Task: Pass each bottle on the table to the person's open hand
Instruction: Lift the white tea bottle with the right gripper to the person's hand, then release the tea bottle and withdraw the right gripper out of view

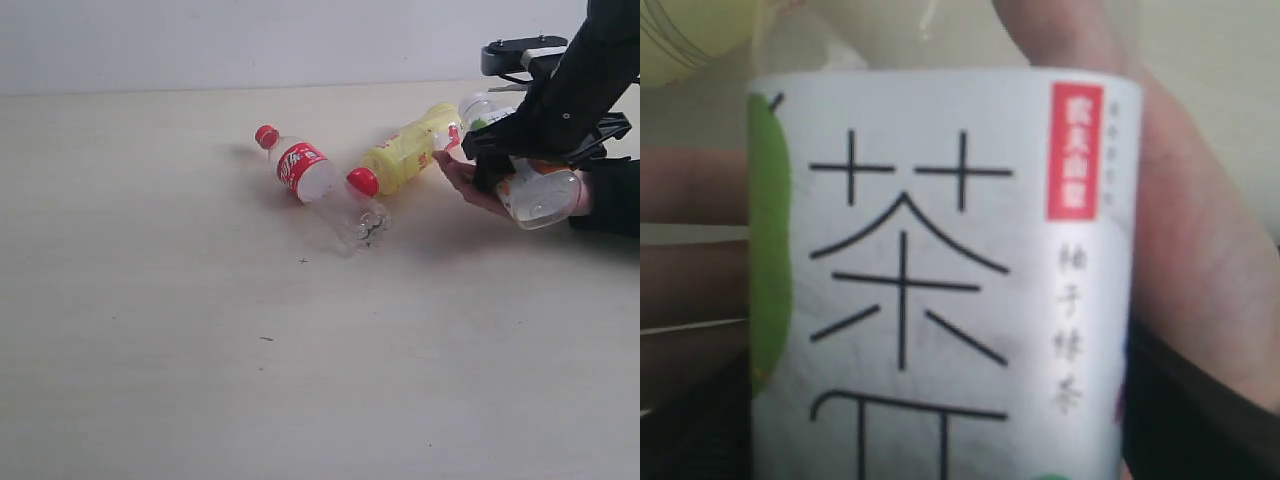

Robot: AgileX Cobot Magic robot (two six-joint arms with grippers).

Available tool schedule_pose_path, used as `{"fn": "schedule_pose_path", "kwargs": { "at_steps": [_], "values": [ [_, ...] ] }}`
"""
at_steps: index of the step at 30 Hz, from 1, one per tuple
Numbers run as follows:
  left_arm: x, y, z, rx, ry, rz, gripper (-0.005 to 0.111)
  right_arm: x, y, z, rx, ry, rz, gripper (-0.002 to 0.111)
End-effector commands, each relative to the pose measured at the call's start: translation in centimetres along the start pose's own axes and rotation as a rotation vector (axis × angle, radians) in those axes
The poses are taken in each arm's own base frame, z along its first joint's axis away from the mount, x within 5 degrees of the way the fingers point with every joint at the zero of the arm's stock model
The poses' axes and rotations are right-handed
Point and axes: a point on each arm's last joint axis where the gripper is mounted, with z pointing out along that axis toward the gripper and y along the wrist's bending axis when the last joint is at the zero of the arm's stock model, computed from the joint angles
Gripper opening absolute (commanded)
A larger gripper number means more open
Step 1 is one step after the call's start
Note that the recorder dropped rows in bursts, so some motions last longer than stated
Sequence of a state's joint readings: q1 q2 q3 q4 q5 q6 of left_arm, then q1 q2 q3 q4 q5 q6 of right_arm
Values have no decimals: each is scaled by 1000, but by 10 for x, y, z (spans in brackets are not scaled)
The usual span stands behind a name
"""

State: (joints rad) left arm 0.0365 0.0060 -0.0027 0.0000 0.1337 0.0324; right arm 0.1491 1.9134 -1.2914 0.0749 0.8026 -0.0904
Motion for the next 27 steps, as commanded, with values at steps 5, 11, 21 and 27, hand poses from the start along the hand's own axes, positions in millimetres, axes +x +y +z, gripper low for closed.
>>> {"fn": "schedule_pose_path", "kwargs": {
  "at_steps": [5, 11, 21, 27],
  "values": [
    [0, 0, 0, -1, -11, 1, 0, -1, -2, 1, 6, -4, 4, 78],
    [0, 0, 0, -1, -11, 1, 0, -3, -1, -17, 8, -63, 2, 78],
    [0, 0, 0, -1, -11, 1, 0, -1, 2, -70, 13, -193, -6, 78],
    [0, 0, 0, -1, -11, 1, 0, 8, 6, -124, 12, -330, -39, 74]
  ]
}}
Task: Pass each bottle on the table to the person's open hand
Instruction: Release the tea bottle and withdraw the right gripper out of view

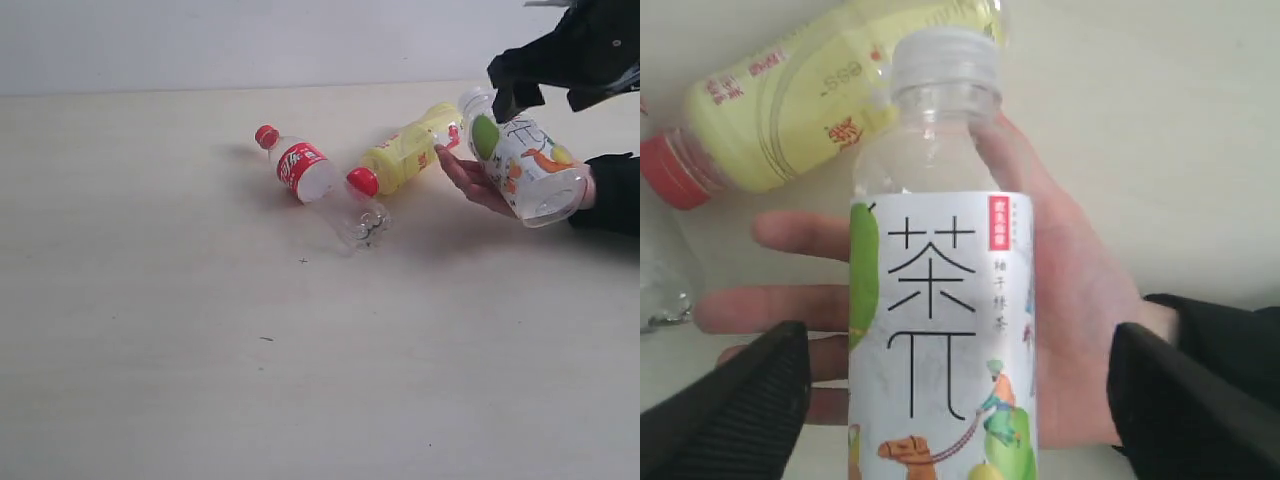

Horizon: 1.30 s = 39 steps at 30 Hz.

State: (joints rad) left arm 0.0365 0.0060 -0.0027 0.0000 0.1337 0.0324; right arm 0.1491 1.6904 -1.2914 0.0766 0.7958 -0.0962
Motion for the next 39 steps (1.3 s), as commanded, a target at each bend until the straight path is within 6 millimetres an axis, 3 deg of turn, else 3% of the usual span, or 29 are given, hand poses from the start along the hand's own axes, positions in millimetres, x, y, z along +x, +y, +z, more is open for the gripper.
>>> {"fn": "schedule_pose_path", "kwargs": {
  "at_steps": [1, 3, 7, 13, 18, 24, 28, 34, 39],
  "values": [
    [0, 0, 0, -1, -11, 1, 0, -1, 3, -48, -7, -121, -41, 71],
    [0, 0, 0, -1, -11, 1, 0, 5, 10, -69, -69, -186, -61, 54],
    [0, 0, 0, -1, -11, 1, 0, 29, 20, -106, -136, -302, -80, 2],
    [0, 0, 0, -1, -11, 1, 0, 98, 26, -142, -127, -459, -112, 1],
    [0, 0, 0, -1, -11, 1, 0, 160, 27, -150, -113, -636, -60, 1],
    [0, 0, 0, -1, -11, 1, 0, 213, 26, -142, -145, -875, 88, 1],
    [0, 0, 0, -1, -11, 1, 0, 241, 23, -125, -133, -961, 133, 1],
    [0, 0, 0, -1, -11, 1, 0, 272, 15, -95, -59, -1034, 165, 1],
    [0, 0, 0, -1, -11, 1, 0, 287, 14, -80, -56, -1050, 184, 1]
  ]
}}
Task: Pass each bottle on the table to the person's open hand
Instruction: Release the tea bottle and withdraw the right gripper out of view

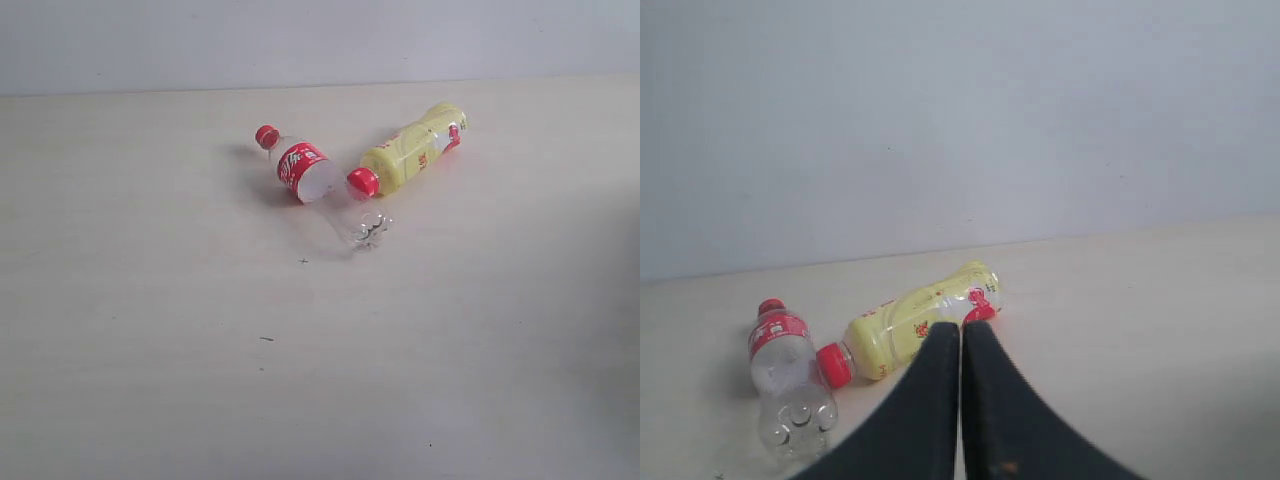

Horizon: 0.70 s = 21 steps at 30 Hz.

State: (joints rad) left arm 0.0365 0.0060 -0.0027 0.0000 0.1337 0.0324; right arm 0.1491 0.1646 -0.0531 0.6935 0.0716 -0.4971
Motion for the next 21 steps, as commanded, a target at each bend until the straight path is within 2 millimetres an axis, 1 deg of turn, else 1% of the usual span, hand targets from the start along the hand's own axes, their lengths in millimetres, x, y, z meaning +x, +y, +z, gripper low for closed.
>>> {"fn": "schedule_pose_path", "kwargs": {
  "at_steps": [1, 7, 21],
  "values": [
    [0, 0, 0, -1, -11, 1, 0, 12, -4, -3, 15, -31, 31, 1],
    [0, 0, 0, -1, -11, 1, 0, 13, -3, -3, 6, -20, 61, 1],
    [0, 0, 0, -1, -11, 1, 0, 13, -3, -3, 6, -21, 62, 1]
  ]
}}
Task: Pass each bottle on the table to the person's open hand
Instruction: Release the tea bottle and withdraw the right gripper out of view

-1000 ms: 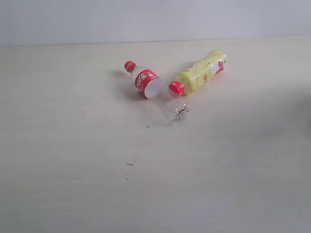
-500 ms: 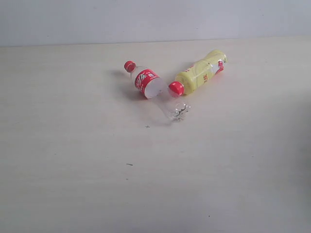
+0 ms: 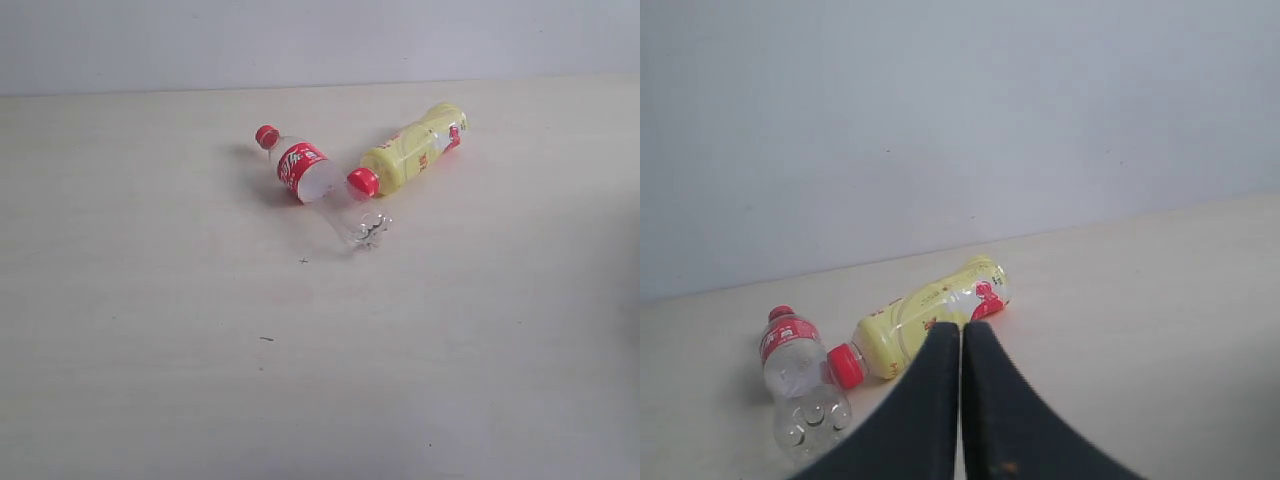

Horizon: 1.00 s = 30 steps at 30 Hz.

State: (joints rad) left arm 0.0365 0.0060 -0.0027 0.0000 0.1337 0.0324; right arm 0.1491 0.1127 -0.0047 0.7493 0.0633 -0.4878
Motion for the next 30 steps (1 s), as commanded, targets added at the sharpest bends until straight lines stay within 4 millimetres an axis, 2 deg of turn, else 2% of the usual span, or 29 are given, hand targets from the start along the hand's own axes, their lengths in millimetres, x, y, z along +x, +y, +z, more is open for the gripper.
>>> {"fn": "schedule_pose_path", "kwargs": {
  "at_steps": [1, 12, 16, 17, 22, 26, 30],
  "values": [
    [0, 0, 0, -1, -11, 1, 0, 1, -1, 0, 6, -9, -3, 1],
    [-3, 0, 0, -2, -48, 20, 0, 1, -1, 0, 6, -9, -1, 1],
    [-8, 0, -1, 21, -98, -378, 0, 1, -1, 0, 6, -9, -1, 1],
    [-9, 0, -1, 22, -104, -401, 0, 1, -1, 0, 6, -9, -1, 1],
    [-30, 4, -6, 31, -353, -466, 0, 1, -1, 0, 6, -9, -1, 1],
    [-51, 9, -17, 34, -621, -453, 0, 1, -1, 0, 6, -9, -1, 1],
    [-53, 10, -19, 54, -655, -512, 0, 1, -1, 0, 6, -9, -1, 1]
  ]
}}
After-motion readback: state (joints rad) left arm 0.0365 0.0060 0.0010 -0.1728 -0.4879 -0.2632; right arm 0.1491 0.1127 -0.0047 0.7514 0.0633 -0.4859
